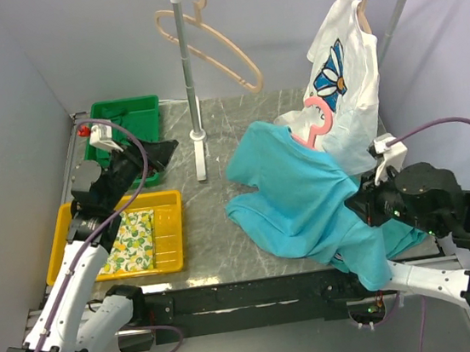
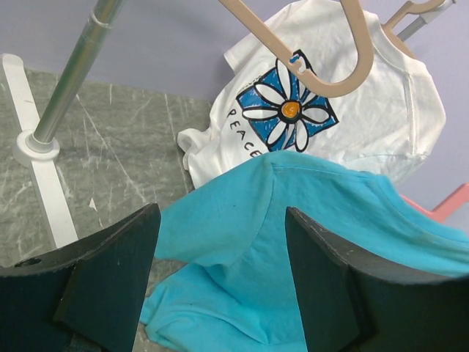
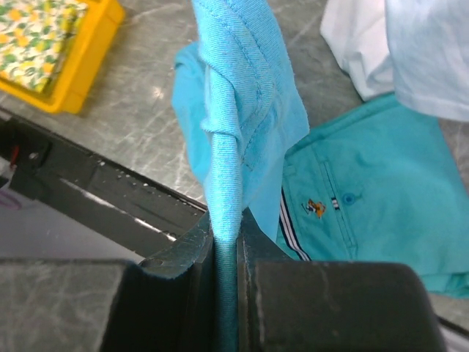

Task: Place the t-shirt on the hanger
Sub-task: Place the hanger at the clothesline.

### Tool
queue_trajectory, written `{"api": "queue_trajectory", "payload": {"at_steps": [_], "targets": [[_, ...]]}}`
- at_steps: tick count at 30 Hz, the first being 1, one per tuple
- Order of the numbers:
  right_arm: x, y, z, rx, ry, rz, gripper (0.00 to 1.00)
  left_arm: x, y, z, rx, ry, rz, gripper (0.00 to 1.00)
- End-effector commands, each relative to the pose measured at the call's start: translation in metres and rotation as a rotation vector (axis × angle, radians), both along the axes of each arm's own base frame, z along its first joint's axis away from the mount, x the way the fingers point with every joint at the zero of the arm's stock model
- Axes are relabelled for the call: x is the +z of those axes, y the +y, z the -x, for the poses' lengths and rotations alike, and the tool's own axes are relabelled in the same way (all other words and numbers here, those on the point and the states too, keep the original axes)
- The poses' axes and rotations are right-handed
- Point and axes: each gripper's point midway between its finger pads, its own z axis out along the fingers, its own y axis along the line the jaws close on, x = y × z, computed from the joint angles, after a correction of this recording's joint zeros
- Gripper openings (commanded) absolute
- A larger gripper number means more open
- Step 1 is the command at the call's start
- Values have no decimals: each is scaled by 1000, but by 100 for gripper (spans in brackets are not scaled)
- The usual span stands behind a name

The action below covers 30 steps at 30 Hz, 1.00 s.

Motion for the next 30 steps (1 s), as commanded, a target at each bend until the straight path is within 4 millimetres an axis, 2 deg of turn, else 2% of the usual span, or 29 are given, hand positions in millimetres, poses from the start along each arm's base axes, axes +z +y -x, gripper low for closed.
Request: {"api": "queue_trajectory", "payload": {"at_steps": [1,4,5,7,8,9,10,11,12,13,14,15,16,17,18,19,21,25,28,30], "targets": [[1,-3,-19,-137,-23,-19,0,27,-3,4,-26,-65,-5,74],[0,6,-35,-194,-25,-1,0,31,-5,6,-38,-74,-2,74],[1,14,-44,-199,-30,14,0,31,-5,6,-38,-72,-4,74],[9,25,-55,-189,-44,7,0,33,-5,6,-39,-76,-8,74],[14,27,-73,-219,-59,24,0,33,-5,6,-40,-74,-10,74],[29,28,-81,-224,-82,-3,0,34,-6,7,-45,-75,-12,74],[31,38,-93,-212,-64,0,0,34,-6,6,-44,-74,-16,74],[40,33,-108,-247,-87,1,0,34,-6,6,-44,-74,-18,74],[63,33,-116,-259,-123,-30,0,35,-6,6,-46,-75,-19,74],[62,42,-132,-258,-100,-16,0,34,-6,5,-44,-74,-23,75],[72,42,-141,-266,-114,-23,0,33,-6,4,-45,-71,-24,75],[101,45,-144,-258,-163,-71,0,37,-6,4,-47,-77,-23,75],[102,54,-160,-248,-153,-55,0,35,-8,3,-56,-71,-24,75],[108,53,-165,-260,-153,-46,0,37,-9,2,-59,-73,-25,74],[140,45,-167,-285,-221,-87,0,40,-9,2,-59,-76,-24,74],[138,47,-184,-302,-210,-56,0,40,-9,0,-62,-74,-29,74],[155,39,-192,-325,-251,-88,0,45,-10,0,-66,-83,-35,74],[162,38,-211,-341,-273,-105,0,48,-12,-4,-75,-84,-46,74],[176,35,-217,-350,-325,-138,0,51,-13,-6,-77,-82,-62,75],[174,37,-219,-332,-319,-145,0,56,-13,-5,-84,-89,-70,74]]}}
